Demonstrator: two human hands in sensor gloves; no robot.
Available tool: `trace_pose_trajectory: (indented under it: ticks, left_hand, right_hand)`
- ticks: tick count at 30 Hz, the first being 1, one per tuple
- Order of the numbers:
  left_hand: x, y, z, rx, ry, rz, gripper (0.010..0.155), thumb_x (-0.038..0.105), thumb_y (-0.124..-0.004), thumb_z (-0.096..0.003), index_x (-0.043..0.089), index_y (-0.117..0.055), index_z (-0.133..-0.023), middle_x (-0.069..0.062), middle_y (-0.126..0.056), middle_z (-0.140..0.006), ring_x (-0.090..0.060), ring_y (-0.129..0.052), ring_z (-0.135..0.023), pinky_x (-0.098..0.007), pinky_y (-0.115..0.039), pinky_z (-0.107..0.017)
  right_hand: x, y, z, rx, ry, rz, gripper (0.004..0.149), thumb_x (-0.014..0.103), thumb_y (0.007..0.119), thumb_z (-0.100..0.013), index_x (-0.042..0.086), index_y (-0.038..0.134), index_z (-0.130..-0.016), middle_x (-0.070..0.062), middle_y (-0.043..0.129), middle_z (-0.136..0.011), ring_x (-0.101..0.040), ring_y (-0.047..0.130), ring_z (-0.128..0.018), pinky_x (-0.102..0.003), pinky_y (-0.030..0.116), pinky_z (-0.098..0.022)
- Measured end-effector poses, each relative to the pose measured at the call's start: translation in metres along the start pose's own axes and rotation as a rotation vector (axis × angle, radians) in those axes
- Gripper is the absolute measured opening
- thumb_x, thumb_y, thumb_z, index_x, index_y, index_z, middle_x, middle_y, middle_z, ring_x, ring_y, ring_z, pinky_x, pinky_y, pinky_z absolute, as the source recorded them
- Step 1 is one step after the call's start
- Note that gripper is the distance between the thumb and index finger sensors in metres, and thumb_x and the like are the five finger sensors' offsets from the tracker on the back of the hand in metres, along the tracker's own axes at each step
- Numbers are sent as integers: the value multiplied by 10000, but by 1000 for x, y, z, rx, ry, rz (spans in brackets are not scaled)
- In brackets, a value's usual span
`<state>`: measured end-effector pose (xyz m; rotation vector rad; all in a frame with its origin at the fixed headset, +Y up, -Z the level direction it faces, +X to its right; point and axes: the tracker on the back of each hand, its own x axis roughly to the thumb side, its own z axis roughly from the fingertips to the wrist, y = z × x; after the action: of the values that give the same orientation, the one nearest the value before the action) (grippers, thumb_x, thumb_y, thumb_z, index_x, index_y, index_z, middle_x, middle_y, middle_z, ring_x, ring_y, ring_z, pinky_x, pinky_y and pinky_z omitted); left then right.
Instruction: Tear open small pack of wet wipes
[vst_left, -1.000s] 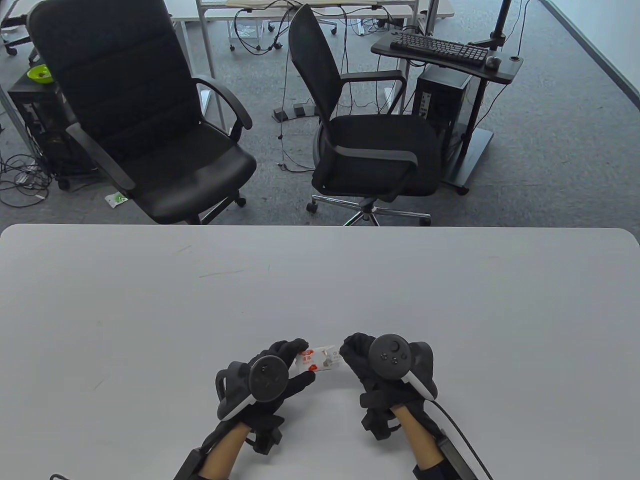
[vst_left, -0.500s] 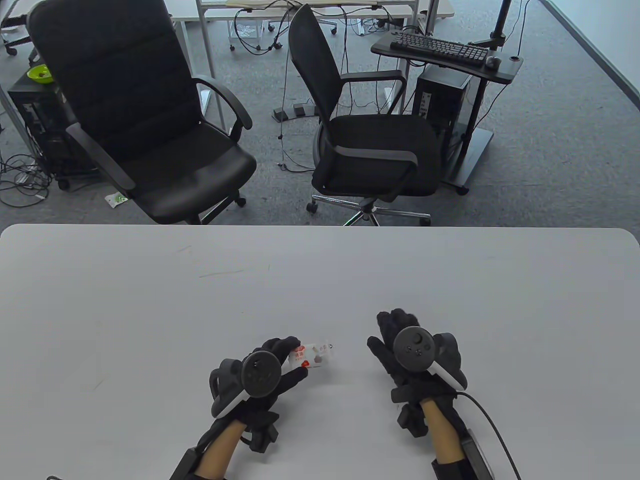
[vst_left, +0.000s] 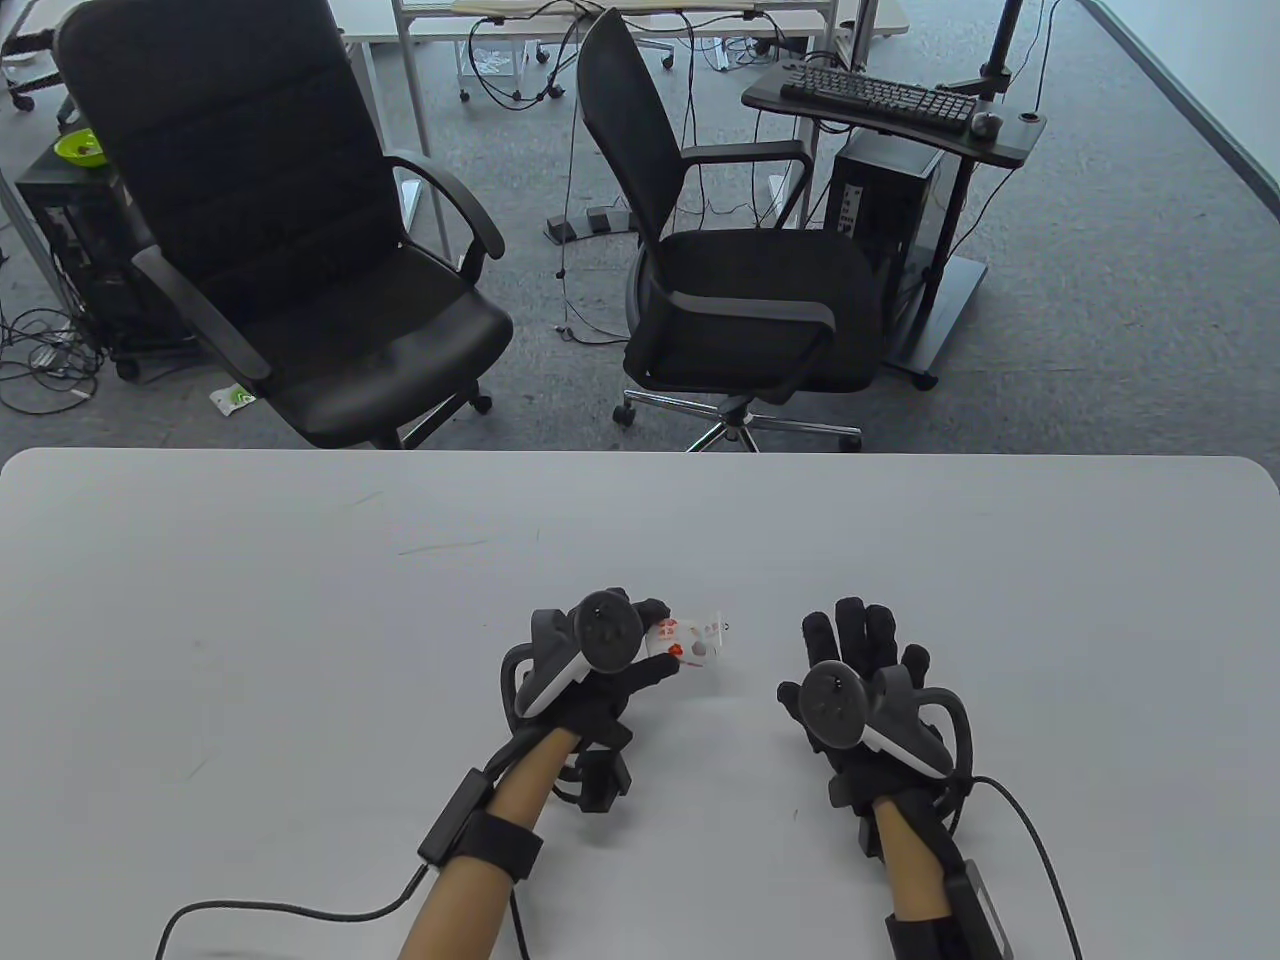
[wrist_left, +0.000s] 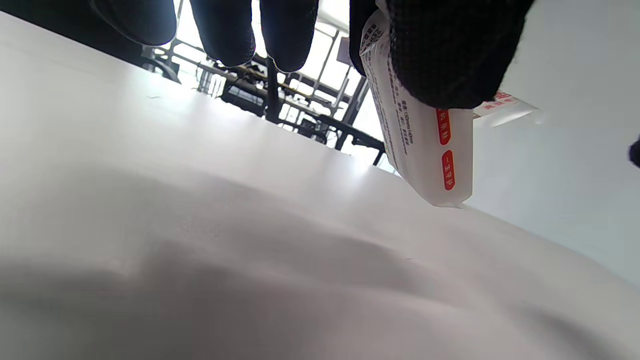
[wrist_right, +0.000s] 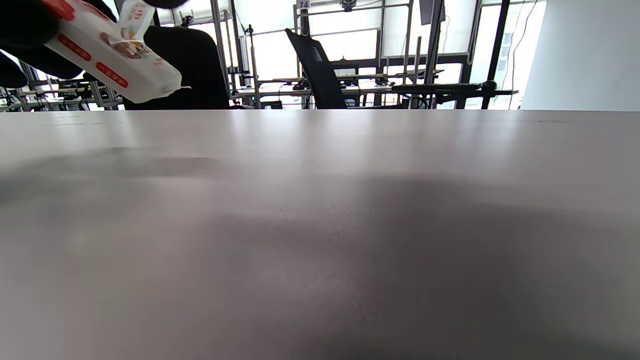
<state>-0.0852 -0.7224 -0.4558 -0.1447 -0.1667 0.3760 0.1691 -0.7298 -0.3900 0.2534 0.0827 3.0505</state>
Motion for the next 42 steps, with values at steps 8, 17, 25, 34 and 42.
trace_pose_trajectory:
  ticks: [8,17,25,34,42]
  left_hand:
    - [-19,-15,-27,-138,131,-76,659,526,-769,-474,415,-536,-1080,-112,-357,-1241,-477,-344,-1167,-725,-362,-771]
    - [-43,4,-1,-129,129,-236,844,600,-615,-508,346,-102,-1128,-88,26,-1204,-409,-21,-1159,-697,-144,-773]
    - [-84,29,54,-46,145,-344,845,651,-508,-509,325,-38,-1130,-98,107,-1187,-413,90,-1131,-709,-70,-746]
    - [-115,8,91,-54,133,-309,854,673,-463,-509,299,-11,-1130,-131,130,-1174,-428,125,-1105,-719,-49,-719]
    - [-122,4,97,-90,151,-332,854,672,-459,-513,298,-2,-1129,-130,144,-1167,-423,138,-1097,-713,-42,-717]
  right_hand:
    - [7,4,-2,19,-18,1,728,487,495,-661,107,99,-1139,-242,-47,-1177,-492,-69,-986,-760,213,-657]
    - [10,11,-5,72,-5,39,741,498,498,-658,104,93,-1138,-247,-43,-1178,-497,-43,-989,-757,223,-662]
    - [12,10,-4,83,-3,48,742,500,495,-658,104,90,-1137,-249,-46,-1178,-498,-43,-988,-759,216,-660]
    - [12,17,-6,113,8,61,738,500,486,-658,102,90,-1137,-251,-45,-1178,-501,-41,-988,-760,216,-659]
    - [13,21,-7,134,13,71,737,500,486,-657,104,88,-1136,-251,-47,-1177,-504,-62,-987,-762,217,-658]
